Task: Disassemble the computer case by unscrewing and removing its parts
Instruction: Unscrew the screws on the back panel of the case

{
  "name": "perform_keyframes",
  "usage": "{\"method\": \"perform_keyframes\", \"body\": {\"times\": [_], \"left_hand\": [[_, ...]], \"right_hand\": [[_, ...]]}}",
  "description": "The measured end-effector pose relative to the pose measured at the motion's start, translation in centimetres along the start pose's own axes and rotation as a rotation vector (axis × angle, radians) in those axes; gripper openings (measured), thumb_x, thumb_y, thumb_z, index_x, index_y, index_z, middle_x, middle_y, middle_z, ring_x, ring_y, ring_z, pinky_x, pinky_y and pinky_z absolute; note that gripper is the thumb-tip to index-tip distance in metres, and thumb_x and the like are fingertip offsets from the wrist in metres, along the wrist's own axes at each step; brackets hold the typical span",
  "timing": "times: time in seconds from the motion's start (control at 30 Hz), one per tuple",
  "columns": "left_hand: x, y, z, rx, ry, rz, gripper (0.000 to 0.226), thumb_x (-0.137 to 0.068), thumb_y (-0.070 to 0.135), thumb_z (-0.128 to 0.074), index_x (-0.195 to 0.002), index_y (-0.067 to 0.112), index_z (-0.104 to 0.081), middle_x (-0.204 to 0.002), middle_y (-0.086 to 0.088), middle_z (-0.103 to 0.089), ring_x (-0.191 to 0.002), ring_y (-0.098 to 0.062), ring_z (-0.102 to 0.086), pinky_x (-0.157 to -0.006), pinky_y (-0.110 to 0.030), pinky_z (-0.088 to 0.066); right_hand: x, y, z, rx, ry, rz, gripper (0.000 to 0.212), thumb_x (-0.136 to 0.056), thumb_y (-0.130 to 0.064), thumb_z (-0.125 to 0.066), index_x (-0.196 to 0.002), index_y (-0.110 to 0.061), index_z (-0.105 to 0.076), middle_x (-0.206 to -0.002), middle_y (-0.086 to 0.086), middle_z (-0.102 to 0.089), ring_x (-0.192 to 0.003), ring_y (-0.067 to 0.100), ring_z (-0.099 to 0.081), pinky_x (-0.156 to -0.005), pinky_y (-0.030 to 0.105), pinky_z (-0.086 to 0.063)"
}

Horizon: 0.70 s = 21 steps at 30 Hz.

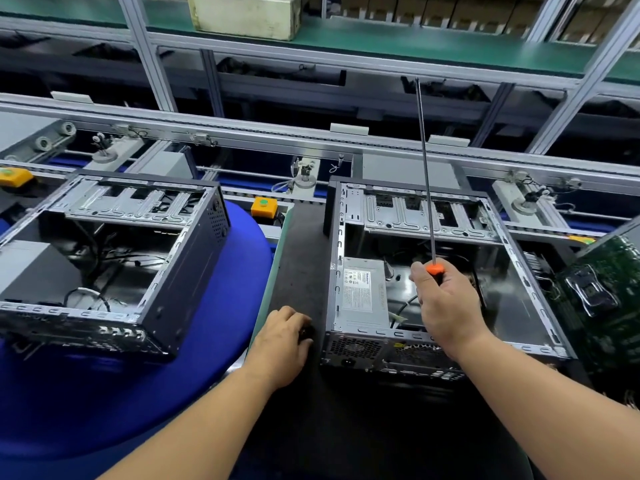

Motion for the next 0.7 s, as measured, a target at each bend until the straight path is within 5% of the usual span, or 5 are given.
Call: {"method": "perform_keyframes", "body": {"times": [0.13,0.27,0.7], "left_hand": [[-0.8,-0.5,0.3,-0.027,-0.152,0.081,0.045,-0.101,0.019,-0.063,-0.145,0.026,-0.055,-0.137,0.006,-0.044,-0.124,-0.016,-0.054,-0.103,-0.030,-0.049],[-2.2,0.0,0.4,-0.085,-0.175,0.118,0.037,-0.099,0.004,-0.057,-0.129,0.024,-0.064,-0.122,0.005,-0.050,-0.091,-0.016,-0.057,-0.067,-0.022,-0.041],[-3.9,1.3,0.0,-0.077,-0.139,0.093,0.015,-0.101,0.010,-0.059,-0.108,0.019,-0.068,-0.105,0.004,-0.051,-0.084,-0.016,-0.057,-0.075,-0.026,-0.044]], "right_hand": [[-0.1,0.2,-0.1,0.020,0.018,0.013,0.045,-0.101,-0.047,-0.056,-0.084,-0.005,-0.055,-0.056,-0.007,-0.046,-0.048,0.007,-0.040,-0.046,0.016,-0.038],[-0.2,0.1,-0.2,0.031,0.017,0.023,0.044,-0.101,-0.047,-0.055,-0.083,-0.006,-0.055,-0.054,-0.010,-0.044,-0.048,0.006,-0.039,-0.049,0.017,-0.040],[-0.1,0.0,-0.3,0.046,-0.009,0.018,0.044,-0.100,-0.051,-0.054,-0.080,-0.012,-0.053,-0.055,-0.011,-0.045,-0.050,0.006,-0.041,-0.055,0.033,-0.042]]}}
Point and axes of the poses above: each hand's wrist, its own x-axis away from the middle knuckle, its own z-axis out of the back of the hand, y = z × x, the point moved 6 cm from there along -x, towards the middle knuckle
